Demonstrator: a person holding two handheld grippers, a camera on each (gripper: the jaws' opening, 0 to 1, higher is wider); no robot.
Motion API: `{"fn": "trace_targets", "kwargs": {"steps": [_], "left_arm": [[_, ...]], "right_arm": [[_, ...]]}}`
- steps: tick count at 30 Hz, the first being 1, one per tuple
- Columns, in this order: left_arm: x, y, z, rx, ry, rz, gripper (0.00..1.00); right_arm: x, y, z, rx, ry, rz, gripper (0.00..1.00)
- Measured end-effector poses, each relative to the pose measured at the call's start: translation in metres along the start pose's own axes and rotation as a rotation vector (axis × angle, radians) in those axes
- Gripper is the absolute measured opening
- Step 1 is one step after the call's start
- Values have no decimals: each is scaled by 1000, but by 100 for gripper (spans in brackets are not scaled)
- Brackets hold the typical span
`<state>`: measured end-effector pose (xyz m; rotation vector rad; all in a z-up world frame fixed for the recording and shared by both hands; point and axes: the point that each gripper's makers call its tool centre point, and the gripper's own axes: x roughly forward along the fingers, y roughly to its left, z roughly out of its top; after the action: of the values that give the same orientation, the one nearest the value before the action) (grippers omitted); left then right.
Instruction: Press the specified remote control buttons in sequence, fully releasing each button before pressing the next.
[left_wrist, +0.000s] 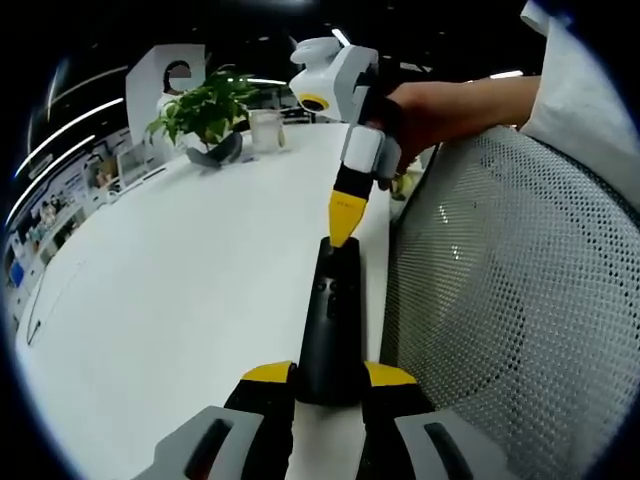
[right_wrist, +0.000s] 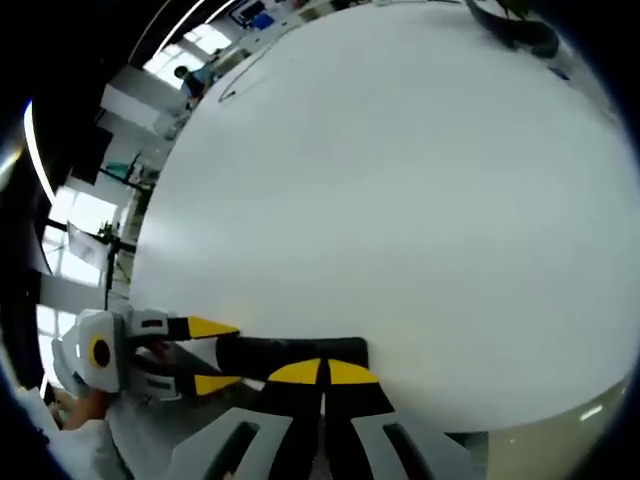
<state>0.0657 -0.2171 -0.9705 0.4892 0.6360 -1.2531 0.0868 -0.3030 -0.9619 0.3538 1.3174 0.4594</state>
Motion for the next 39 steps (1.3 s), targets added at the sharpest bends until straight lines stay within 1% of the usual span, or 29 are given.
{"fn": "trace_targets", "kwargs": {"steps": [4, 7, 9, 13, 18, 26, 31, 34, 39], "left_arm": [[0, 0, 0, 1, 2, 0, 25], [0, -1, 0, 6, 3, -1, 25], [0, -1, 0, 4, 3, -1, 25], [0, -1, 0, 9, 3, -2, 25], [1, -2, 1, 13, 2, -5, 24], [1, -2, 1, 17, -1, -9, 24], [1, -3, 1, 15, -3, -12, 24], [1, -3, 1, 13, -3, -13, 24], [1, -3, 1, 13, -4, -14, 24]], "right_arm": [[0, -1, 0, -15, 1, -6, 0], [0, -2, 0, 9, 0, 5, 0], [0, -2, 0, 35, 8, 26, 0], [-2, 6, 1, 45, -5, 64, 0], [0, 5, -1, 54, 15, 64, 0], [2, 8, -2, 36, 22, 71, 0], [2, 8, -2, 0, 19, 45, 0], [5, 7, -5, -14, 37, 36, 0], [4, 6, -4, -15, 33, 33, 0]]}}
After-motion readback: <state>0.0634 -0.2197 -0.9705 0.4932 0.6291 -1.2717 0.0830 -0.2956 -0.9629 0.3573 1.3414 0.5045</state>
